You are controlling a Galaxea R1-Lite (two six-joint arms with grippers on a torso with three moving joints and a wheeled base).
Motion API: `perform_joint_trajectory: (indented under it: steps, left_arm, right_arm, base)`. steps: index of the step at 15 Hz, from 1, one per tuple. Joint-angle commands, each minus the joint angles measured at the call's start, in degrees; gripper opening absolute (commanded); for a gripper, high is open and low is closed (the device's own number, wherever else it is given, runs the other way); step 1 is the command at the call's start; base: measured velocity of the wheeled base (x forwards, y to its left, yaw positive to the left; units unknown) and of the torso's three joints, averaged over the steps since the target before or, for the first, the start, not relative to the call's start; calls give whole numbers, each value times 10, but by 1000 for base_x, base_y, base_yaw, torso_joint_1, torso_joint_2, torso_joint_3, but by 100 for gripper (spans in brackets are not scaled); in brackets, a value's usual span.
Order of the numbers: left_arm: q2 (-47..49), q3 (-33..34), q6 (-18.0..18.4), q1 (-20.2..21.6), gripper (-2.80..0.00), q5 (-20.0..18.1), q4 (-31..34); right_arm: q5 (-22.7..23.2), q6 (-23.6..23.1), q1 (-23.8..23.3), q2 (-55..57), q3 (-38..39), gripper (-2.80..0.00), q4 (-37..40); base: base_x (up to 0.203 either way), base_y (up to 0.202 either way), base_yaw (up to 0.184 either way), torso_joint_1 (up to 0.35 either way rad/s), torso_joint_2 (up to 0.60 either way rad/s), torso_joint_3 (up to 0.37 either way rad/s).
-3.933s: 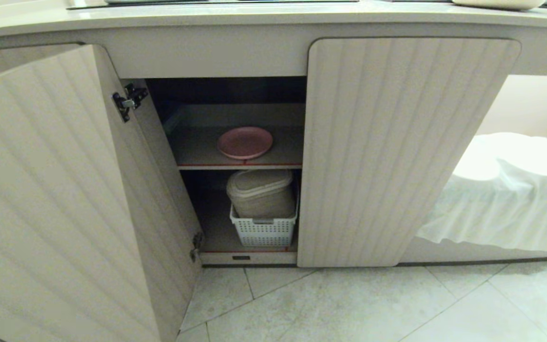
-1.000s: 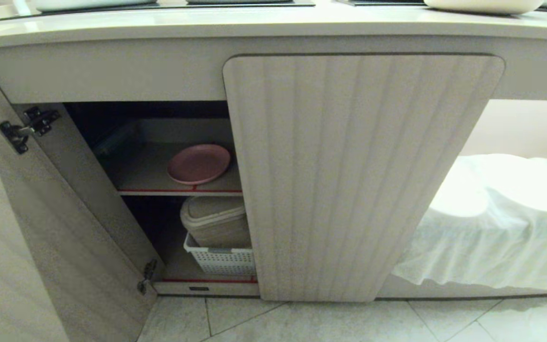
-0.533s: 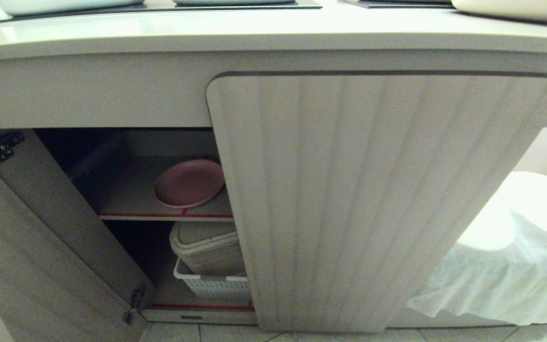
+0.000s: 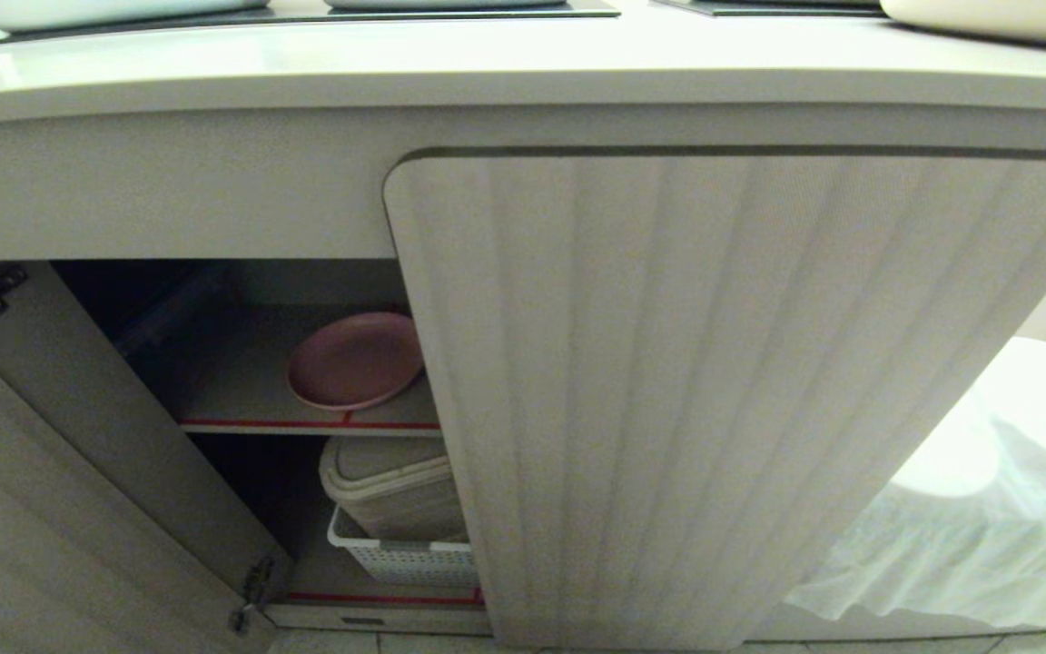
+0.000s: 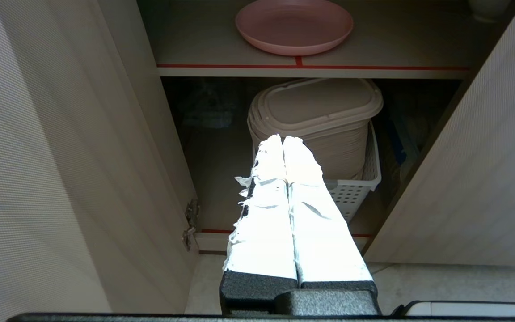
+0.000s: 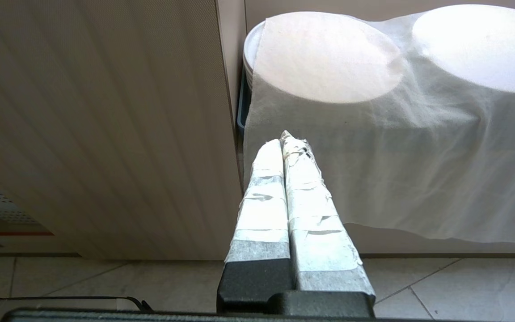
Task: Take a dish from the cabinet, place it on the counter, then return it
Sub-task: Take the plate from the cabinet
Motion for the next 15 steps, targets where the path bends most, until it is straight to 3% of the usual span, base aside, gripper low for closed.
perform_joint_trajectory:
  steps: [1,6,12,15]
  left_arm:
    - [0,0,-1,0,-280,0,0]
    - [0,-1,3,0,-280,-4,2]
    - [0,-11,44,0,-280,-19,10]
    - [6,-77,52,0,-280,-61,69]
  right_arm:
    - [0,0,0,0,0,-280,0]
    - [0,0,0,0,0,-280,0]
    - [0,0,0,0,0,-280,0]
    - [0,0,0,0,0,-280,0]
  base:
    - [0,0,0,0,0,0]
    - [0,0,0,0,0,0]
    - [0,0,0,0,0,0]
    - [0,0,0,0,0,0]
